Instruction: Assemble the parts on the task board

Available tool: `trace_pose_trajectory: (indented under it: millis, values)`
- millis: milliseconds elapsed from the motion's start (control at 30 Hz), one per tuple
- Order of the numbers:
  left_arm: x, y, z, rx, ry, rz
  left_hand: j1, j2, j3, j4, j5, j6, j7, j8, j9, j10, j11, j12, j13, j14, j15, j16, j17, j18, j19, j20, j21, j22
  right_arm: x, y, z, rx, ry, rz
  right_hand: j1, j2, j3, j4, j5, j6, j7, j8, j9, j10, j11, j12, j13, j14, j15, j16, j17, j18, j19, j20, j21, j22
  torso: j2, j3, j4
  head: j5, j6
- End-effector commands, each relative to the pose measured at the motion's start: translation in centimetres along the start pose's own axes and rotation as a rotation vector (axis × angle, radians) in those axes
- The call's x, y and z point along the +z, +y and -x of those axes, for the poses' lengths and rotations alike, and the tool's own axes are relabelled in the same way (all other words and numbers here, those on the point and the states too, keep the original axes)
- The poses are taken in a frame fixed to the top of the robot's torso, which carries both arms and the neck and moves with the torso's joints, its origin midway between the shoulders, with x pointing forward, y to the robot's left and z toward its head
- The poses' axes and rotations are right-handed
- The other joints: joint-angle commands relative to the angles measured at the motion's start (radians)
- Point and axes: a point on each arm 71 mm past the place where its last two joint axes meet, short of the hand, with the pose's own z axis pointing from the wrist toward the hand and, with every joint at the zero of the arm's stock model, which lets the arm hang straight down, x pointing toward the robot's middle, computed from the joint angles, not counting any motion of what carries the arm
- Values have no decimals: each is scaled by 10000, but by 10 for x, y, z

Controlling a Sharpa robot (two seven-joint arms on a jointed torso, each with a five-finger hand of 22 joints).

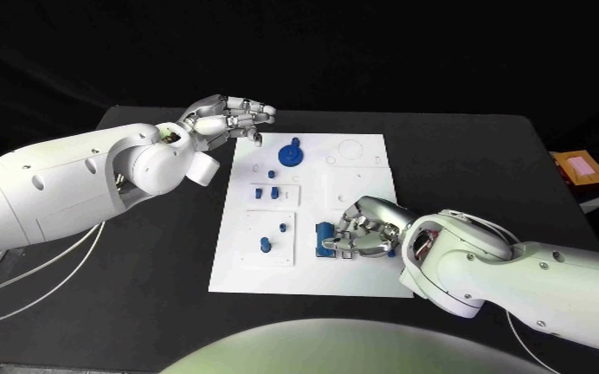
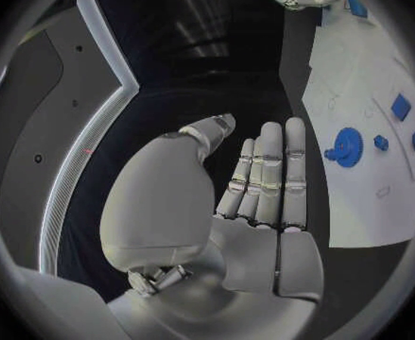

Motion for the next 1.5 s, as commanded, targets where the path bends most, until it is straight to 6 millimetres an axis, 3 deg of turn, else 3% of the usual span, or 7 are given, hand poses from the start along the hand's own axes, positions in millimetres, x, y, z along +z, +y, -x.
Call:
trace_pose_trajectory:
  millis: [33,200,267,700,867,1133,1500]
  values:
    - [0,-1,-2,-28,152,-69,-15,64,-69,-11,7,-58,9,16,-2,-65,7,58,-9,-86,4,62,-14,125,-51,43,-38,-13,3,0,-3,-328,326,15,110,3,33,-47,63,24,-64,39,15,75,7,59,837,840,-72,61,1642,-65,1047,-88,34,2633,6,6,5,19,-35]
    - [0,-1,-2,-25,139,-70,-15,64,-69,-11,7,-58,9,16,-2,-65,7,58,-9,-86,4,62,-14,125,-51,43,-38,-13,5,0,-5,-486,442,-16,417,-37,110,-134,76,5,-82,51,14,73,-9,48,838,836,-89,53,1623,-65,1047,-101,34,2633,-5,6,-7,10,-87]
    - [0,-1,-2,-24,134,-70,-5,70,-69,-13,8,-54,10,20,-1,-71,10,67,-13,-95,7,65,-17,124,-54,45,-44,-14,5,-1,-4,-545,421,-40,599,-31,207,-132,-236,3,-86,56,1,74,-15,41,843,837,-92,54,1629,-65,1047,-107,34,2633,-12,1,-17,7,-85]
    - [0,-1,-1,-22,127,-76,-5,70,-69,-13,8,-54,10,20,-1,-71,10,67,-13,-95,7,65,-17,124,-54,45,-44,-14,0,-5,3,-344,-259,40,653,-23,247,-132,-222,-3,-87,54,-4,59,-16,10,820,829,-95,38,1590,-65,1046,-110,33,2633,-8,8,-11,-22,-58]
    - [0,-1,-1,-17,106,-97,-5,70,-69,-13,8,-54,10,20,-1,-71,10,67,-13,-95,7,65,-17,124,-54,45,-44,-14,-10,-11,16,131,-1187,286,769,-142,316,-83,-103,-375,72,-169,-70,-64,108,-176,688,806,-8,-7,1486,-29,983,-61,-125,2586,-21,-1,-10,-59,-17]
    - [0,-1,-1,-12,77,-144,2,72,-74,-15,7,-49,11,25,0,-77,12,79,-18,-106,11,72,-22,124,-58,47,-50,-15,-33,-47,46,-257,-1888,-350,956,-305,390,-115,-36,-615,213,-421,-154,-175,229,-330,584,795,95,-30,1442,-9,945,27,-216,2559,-19,-19,-13,-283,42]
    - [0,0,-1,-43,95,-129,0,72,-79,-13,6,-44,10,28,1,-73,12,87,-19,-109,12,75,-23,124,-59,48,-53,-16,-52,-79,47,-1092,-1752,-1524,970,-379,386,-43,-269,-619,286,-575,-220,-254,302,-449,500,776,164,-66,1368,7,913,97,-293,2536,-26,10,-48,-311,74]
